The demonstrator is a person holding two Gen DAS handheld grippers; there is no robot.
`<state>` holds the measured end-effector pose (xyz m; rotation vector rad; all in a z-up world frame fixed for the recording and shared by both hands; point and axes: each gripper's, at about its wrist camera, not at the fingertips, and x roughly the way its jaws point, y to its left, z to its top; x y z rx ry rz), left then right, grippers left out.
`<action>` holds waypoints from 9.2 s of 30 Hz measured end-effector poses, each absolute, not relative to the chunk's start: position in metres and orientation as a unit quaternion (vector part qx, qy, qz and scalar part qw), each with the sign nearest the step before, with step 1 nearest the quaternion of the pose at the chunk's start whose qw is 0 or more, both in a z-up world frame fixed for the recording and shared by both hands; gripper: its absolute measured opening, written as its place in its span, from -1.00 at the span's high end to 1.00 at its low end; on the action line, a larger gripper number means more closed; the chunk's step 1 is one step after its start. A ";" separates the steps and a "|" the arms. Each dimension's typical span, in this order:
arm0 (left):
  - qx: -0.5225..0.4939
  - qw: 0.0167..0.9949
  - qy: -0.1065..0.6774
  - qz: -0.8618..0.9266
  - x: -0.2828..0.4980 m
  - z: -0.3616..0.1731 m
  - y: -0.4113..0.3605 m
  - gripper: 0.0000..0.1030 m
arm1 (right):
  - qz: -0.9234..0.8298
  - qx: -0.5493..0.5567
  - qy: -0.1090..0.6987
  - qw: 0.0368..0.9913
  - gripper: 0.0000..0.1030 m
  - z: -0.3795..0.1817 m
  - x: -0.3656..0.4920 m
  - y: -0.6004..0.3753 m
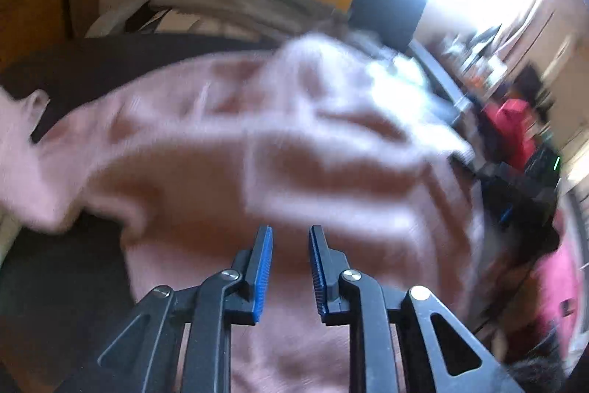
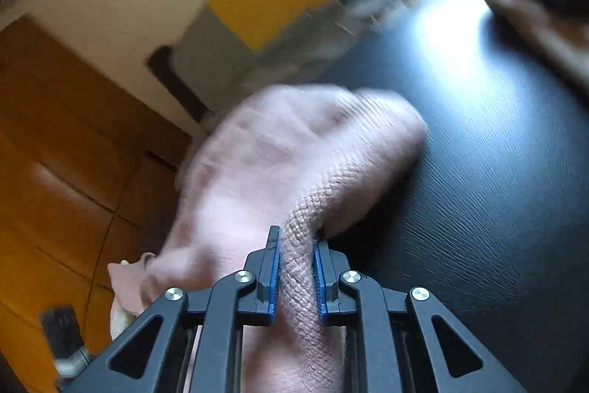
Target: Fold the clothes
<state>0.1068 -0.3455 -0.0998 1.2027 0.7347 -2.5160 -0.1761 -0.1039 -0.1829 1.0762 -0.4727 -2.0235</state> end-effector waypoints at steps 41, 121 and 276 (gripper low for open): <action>0.489 -0.026 0.106 -0.866 -0.029 -0.051 -0.374 0.87 | -0.776 0.134 0.345 0.511 -0.86 -0.184 0.013 -0.215; 0.427 0.059 0.253 -0.866 0.126 -0.152 -0.308 0.77 | -0.855 0.385 0.237 0.252 -0.57 -0.065 -0.165 0.041; 0.366 -0.022 0.197 -0.909 -0.071 -0.102 -0.395 0.93 | -0.748 0.368 0.248 0.493 0.61 -0.098 -0.291 -0.195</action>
